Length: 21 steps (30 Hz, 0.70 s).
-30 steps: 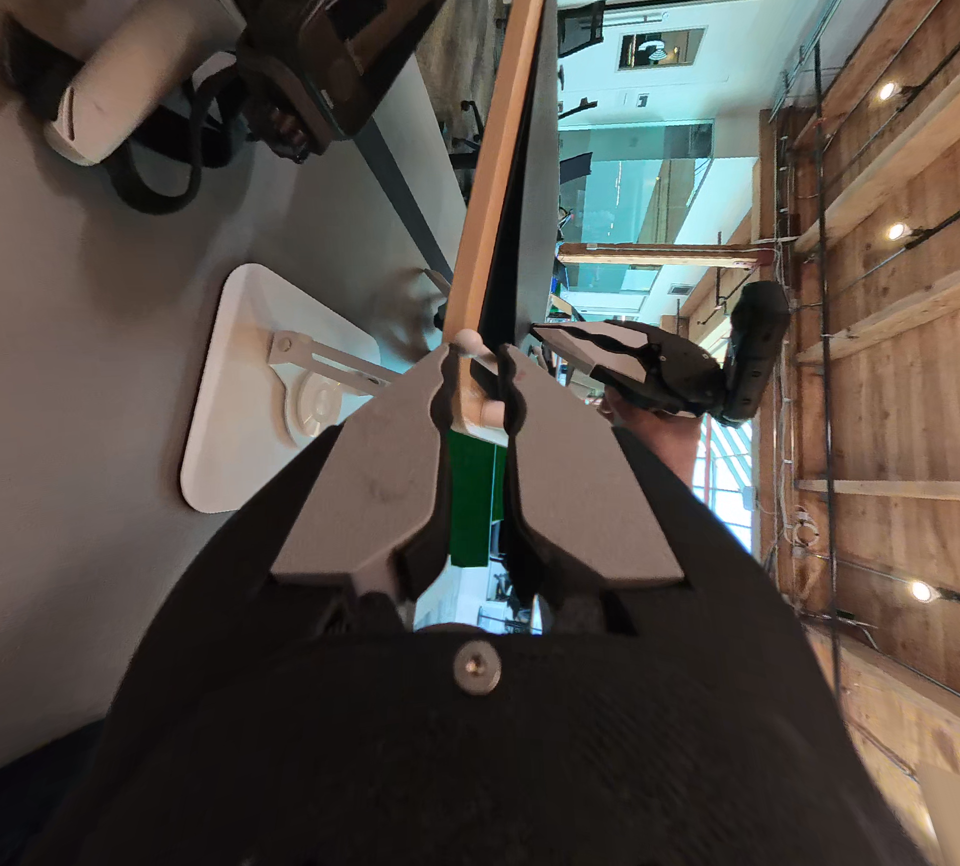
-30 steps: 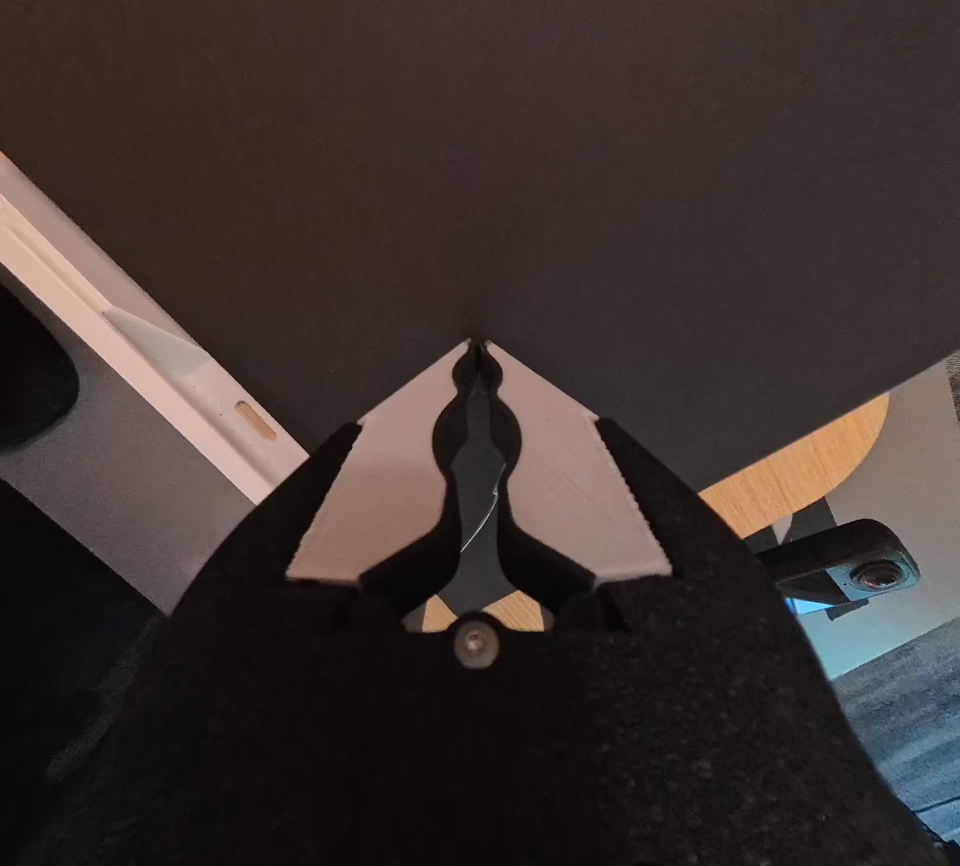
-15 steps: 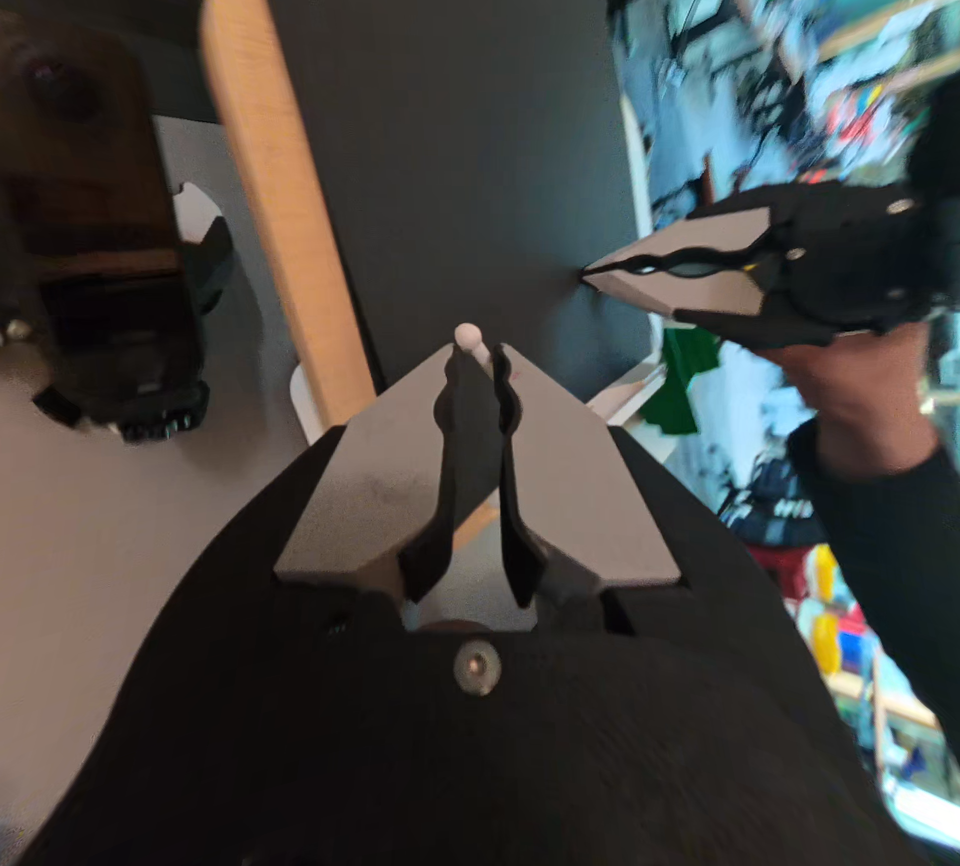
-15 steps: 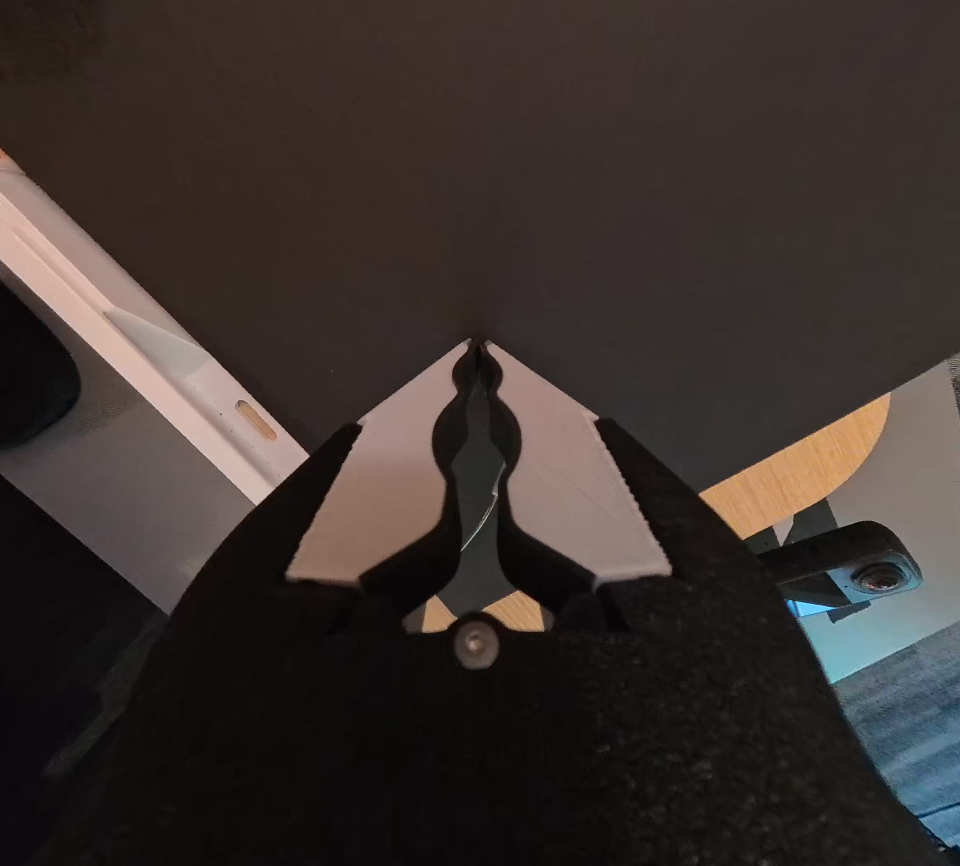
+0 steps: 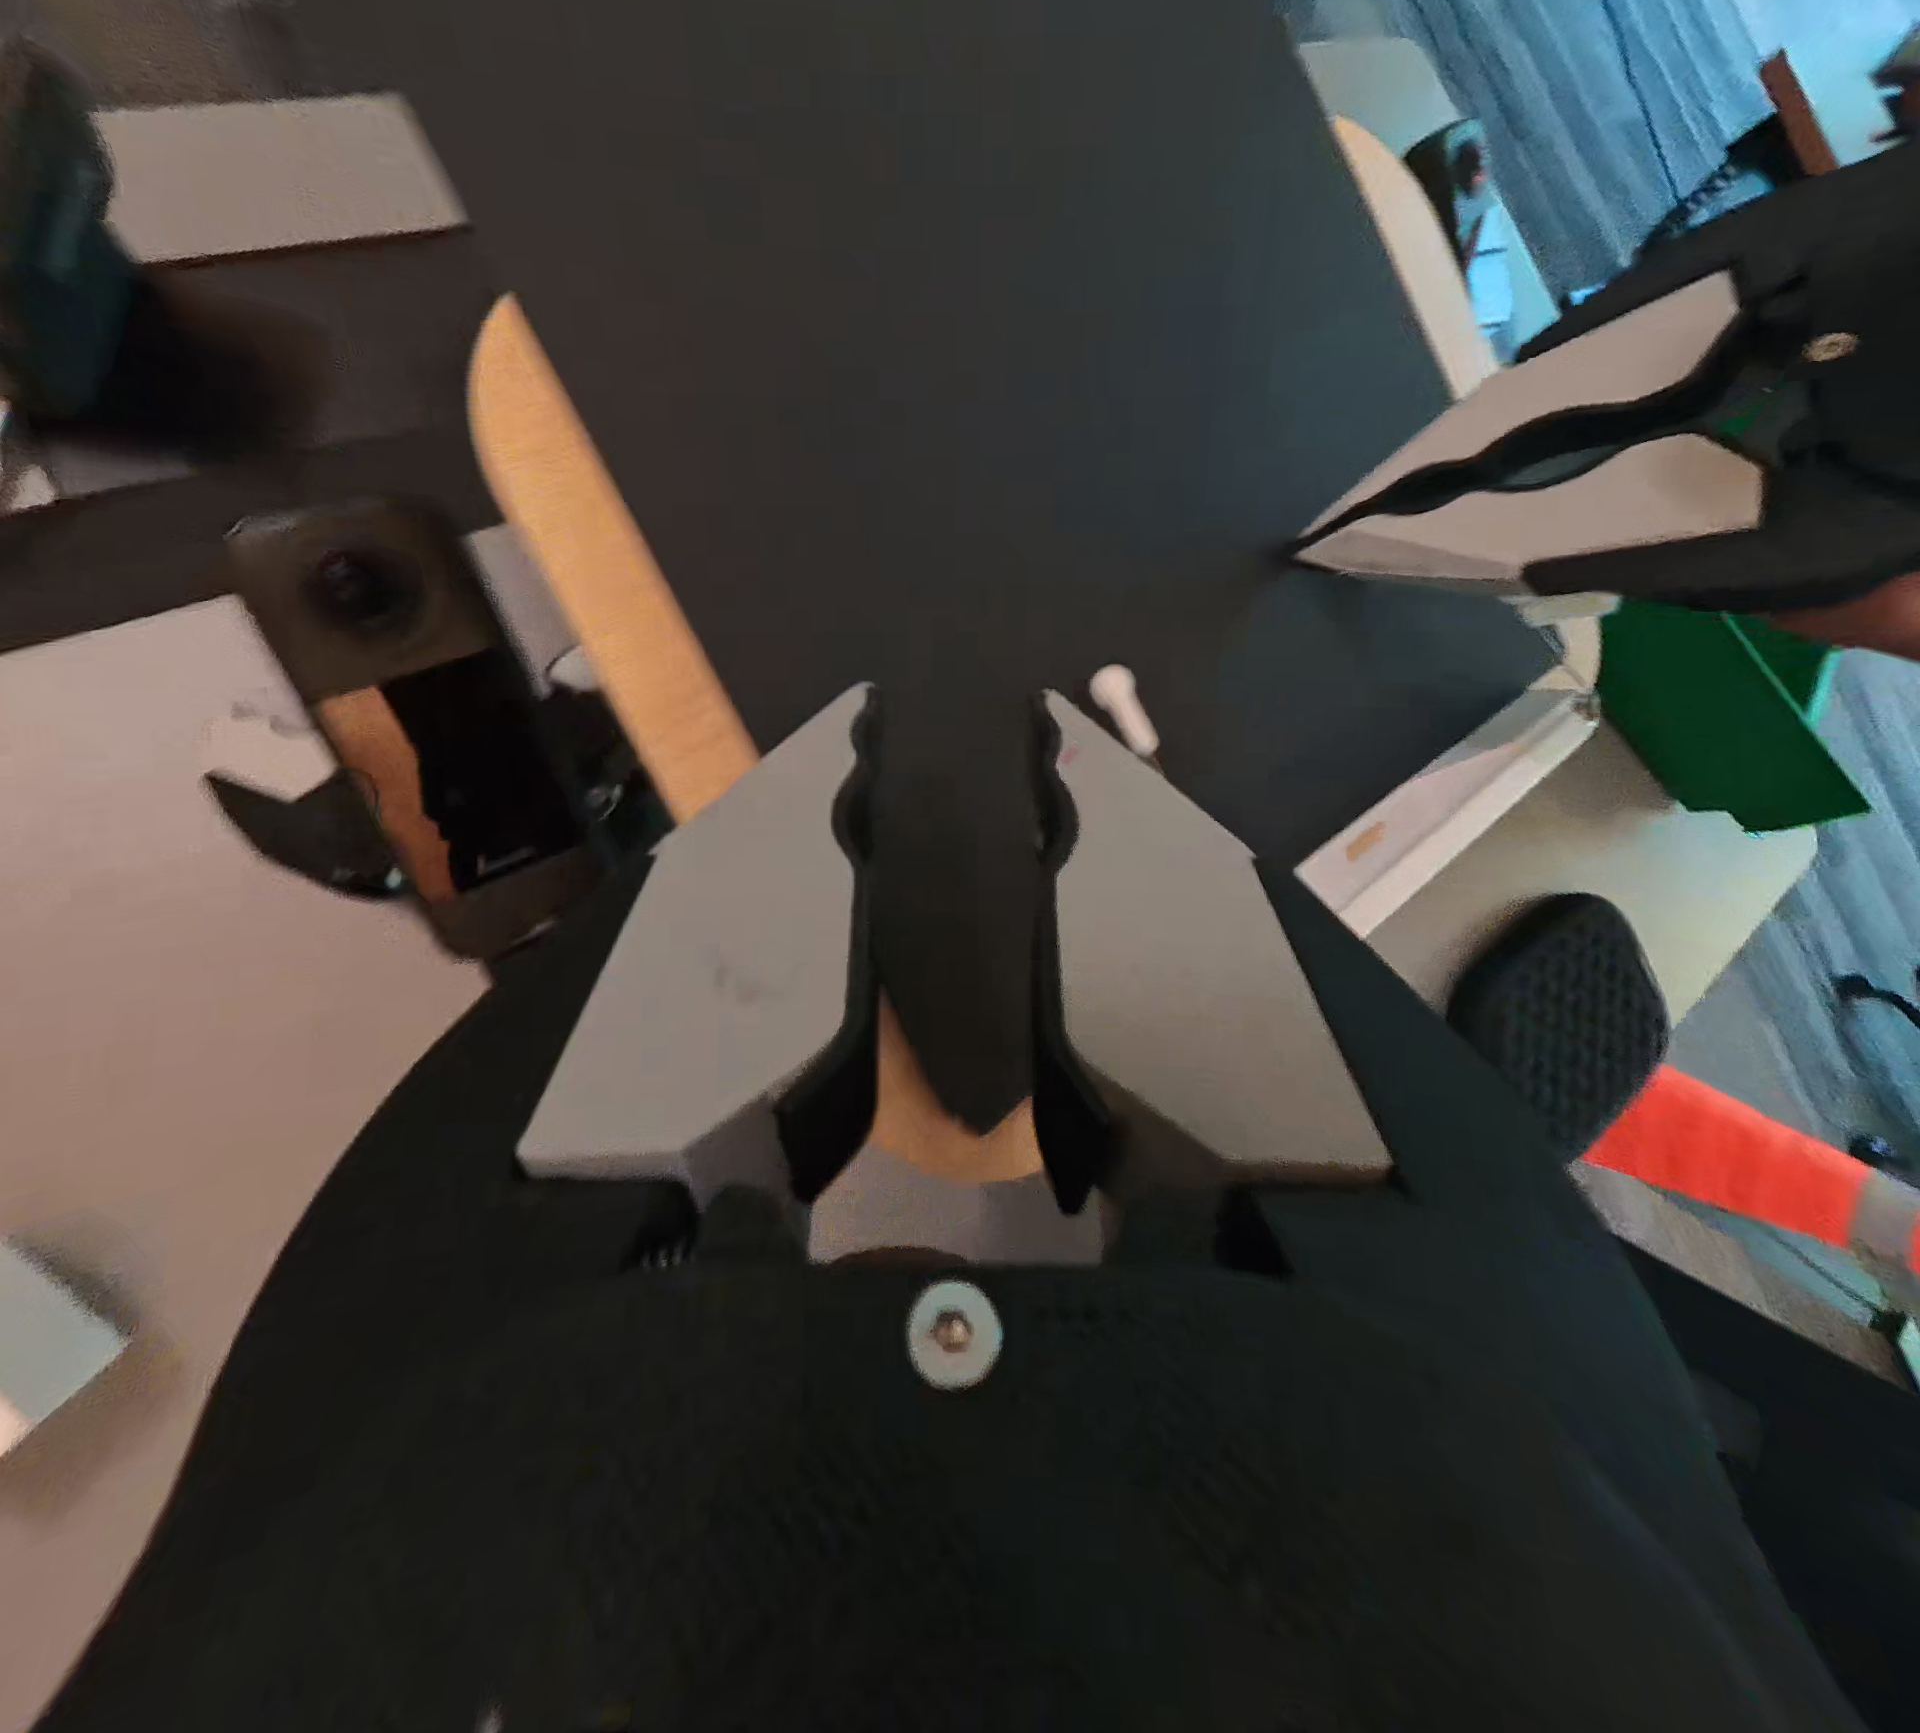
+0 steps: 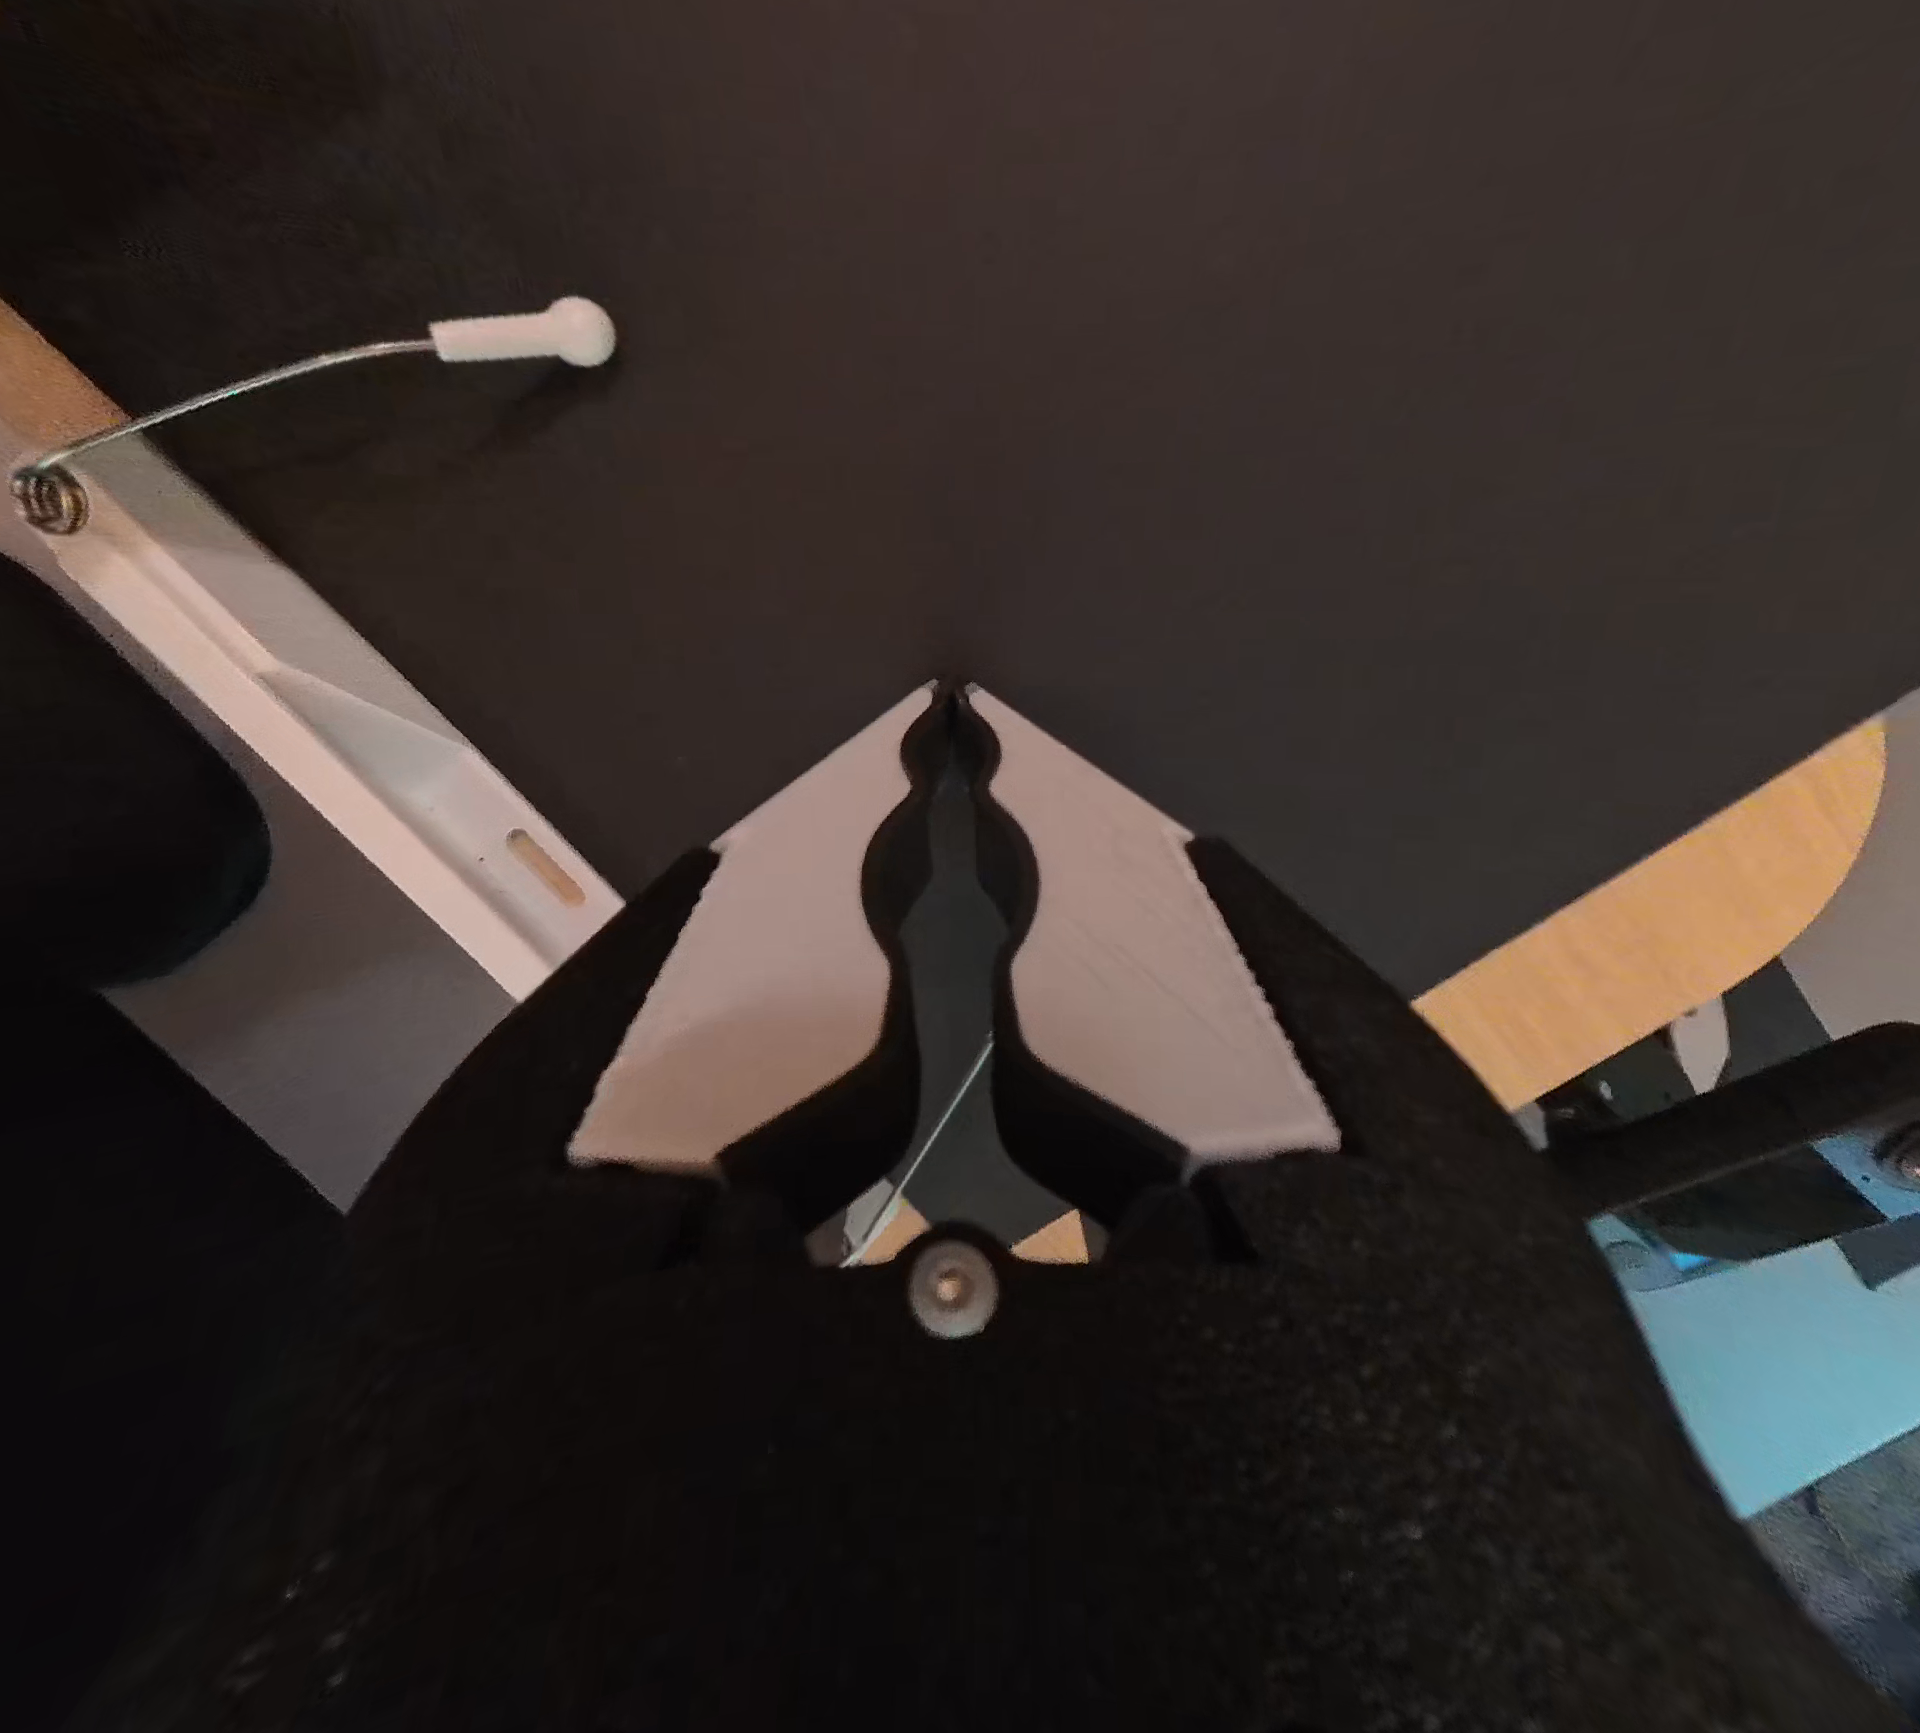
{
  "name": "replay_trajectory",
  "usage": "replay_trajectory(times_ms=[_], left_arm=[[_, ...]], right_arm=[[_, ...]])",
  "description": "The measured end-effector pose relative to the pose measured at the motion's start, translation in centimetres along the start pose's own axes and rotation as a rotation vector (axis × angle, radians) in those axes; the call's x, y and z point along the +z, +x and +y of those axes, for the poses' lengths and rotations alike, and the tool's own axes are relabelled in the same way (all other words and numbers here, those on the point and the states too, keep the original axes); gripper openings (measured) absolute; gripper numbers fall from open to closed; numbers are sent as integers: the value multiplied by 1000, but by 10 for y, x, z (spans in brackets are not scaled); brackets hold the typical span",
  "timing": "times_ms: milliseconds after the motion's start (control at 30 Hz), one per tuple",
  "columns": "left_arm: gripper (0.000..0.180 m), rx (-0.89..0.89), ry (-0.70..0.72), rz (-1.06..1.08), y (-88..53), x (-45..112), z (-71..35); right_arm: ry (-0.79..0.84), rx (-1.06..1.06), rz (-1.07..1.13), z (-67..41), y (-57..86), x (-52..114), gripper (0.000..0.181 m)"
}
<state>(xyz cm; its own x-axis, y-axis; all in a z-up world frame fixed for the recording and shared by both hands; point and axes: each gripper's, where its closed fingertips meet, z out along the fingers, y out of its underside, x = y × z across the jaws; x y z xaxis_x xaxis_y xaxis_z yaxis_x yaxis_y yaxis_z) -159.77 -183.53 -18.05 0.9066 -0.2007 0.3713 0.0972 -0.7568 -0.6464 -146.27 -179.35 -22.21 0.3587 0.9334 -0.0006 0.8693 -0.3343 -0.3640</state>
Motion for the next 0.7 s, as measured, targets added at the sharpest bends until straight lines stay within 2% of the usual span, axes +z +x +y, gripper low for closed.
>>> replay_trajectory(times_ms=[100, 167, 200, 300, 400, 533, 700], left_arm=[[37, -79, -22, 3, -18, -5, 19], [36, -103, -47, 14, -23, -2, 34], [27, -105, -37, 30, -22, -3, 36], [39, -106, -22, 25, -23, -12, 40], [41, -72, -15, 21, -19, -30, 45], [42, -28, -21, -2, -15, -69, 74], [43, -35, -93, -19, 5, -120, 151]], right_arm=[[89, 62, -42, -6, -3, -5, 0], [146, 117, -54, -9, 0, -11, 13], [167, 139, -57, -9, 2, -15, 18], [239, 182, -7, -4, 18, -40, 28], [339, 267, 12, 14, 33, -73, 35], [450, 331, 11, 54, 35, -107, 39], [511, 268, 26, 104, 1, -124, 41]])
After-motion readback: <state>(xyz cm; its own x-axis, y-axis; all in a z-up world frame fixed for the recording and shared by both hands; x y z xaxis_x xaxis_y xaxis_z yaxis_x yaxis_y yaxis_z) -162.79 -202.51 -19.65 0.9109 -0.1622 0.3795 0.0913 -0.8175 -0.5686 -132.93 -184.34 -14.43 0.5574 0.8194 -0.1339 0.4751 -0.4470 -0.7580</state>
